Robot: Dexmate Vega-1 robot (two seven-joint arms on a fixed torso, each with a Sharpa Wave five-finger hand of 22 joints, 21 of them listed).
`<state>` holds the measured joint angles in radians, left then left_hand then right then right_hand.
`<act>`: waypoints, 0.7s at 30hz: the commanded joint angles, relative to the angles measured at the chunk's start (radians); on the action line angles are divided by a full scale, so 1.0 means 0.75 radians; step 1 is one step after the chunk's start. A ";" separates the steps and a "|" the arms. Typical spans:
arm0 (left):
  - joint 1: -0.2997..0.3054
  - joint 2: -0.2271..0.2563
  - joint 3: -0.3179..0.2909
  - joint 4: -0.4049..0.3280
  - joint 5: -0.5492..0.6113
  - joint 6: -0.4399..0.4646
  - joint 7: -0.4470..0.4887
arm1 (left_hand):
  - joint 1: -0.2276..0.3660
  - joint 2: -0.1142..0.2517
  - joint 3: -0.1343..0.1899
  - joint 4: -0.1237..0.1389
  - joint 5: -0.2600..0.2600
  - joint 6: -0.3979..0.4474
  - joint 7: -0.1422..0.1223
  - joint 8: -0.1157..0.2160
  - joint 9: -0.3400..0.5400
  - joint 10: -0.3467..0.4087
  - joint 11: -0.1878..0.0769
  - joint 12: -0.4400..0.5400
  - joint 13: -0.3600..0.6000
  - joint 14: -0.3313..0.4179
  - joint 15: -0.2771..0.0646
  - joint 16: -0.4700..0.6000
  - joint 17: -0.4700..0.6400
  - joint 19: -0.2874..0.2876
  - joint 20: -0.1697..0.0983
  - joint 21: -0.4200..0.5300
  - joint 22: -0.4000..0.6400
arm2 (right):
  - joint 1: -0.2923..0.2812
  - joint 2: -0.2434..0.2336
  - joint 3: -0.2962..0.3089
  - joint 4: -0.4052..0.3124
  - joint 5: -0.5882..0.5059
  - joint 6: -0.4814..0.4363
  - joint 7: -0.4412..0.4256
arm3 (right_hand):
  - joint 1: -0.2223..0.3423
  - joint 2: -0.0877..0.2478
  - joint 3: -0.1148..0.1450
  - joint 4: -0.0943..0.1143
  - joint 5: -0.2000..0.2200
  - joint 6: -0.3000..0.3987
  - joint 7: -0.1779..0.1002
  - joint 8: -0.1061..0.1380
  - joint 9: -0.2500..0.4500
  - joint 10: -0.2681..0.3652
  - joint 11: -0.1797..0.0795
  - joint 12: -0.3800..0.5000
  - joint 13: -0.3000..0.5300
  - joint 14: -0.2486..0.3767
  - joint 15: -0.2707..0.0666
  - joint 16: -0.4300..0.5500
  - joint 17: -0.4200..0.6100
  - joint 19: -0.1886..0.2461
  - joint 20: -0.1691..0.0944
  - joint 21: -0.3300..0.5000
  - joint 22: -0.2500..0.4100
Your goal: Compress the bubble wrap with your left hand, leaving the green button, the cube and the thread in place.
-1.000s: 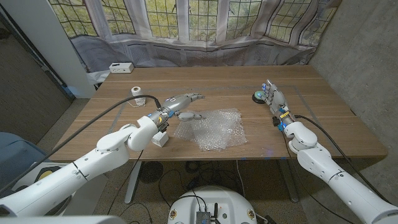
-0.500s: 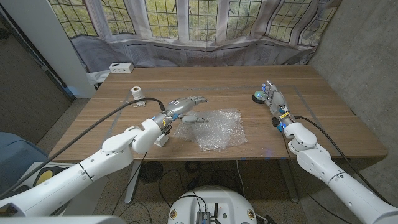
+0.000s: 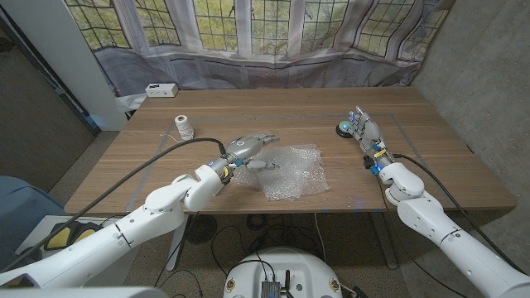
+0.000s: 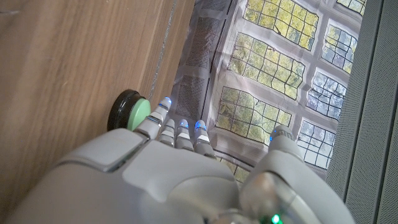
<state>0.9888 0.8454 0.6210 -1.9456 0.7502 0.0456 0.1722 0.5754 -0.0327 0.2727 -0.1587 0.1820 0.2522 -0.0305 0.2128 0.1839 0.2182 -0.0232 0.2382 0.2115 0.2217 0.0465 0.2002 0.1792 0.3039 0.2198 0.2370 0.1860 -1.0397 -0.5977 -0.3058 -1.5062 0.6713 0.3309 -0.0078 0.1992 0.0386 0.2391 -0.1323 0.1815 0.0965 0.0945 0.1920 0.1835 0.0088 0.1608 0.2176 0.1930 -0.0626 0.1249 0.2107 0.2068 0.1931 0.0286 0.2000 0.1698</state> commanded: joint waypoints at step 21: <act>-0.132 -0.079 0.169 0.111 0.067 0.074 -0.220 | 0.030 -0.006 0.012 0.008 -0.001 -0.048 -0.021 -0.030 0.006 -0.057 0.002 -0.022 0.006 -0.058 0.019 -0.022 0.002 -0.025 0.000 -0.028 -0.001 | -0.039 -0.029 0.020 -0.041 0.020 -0.020 0.002 | 0.005 0.001 -0.011 0.000 0.002 0.014 -0.002 0.003 0.004 0.018 0.005 -0.006 0.003 0.011 0.007 -0.004 0.006 0.001 0.015 -0.007 0.004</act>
<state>0.9144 0.8072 0.7089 -1.9031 0.7849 0.0862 0.0311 0.5899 -0.0368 0.2766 -0.1547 0.1819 0.2223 -0.0444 0.1921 0.1839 0.1854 -0.0232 0.2242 0.2114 0.1886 0.0607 0.1845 0.1792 0.2964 0.2198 0.2187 0.1861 -1.0583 -0.6174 -0.2927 -1.5288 0.6886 0.3161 0.0019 0.1992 0.0386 0.2328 -0.1345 0.1815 0.0964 0.0945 0.1920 0.1835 0.0183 0.1626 0.2177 0.1929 -0.0626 0.1249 0.2107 0.2069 0.1892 0.0325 0.1958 0.1698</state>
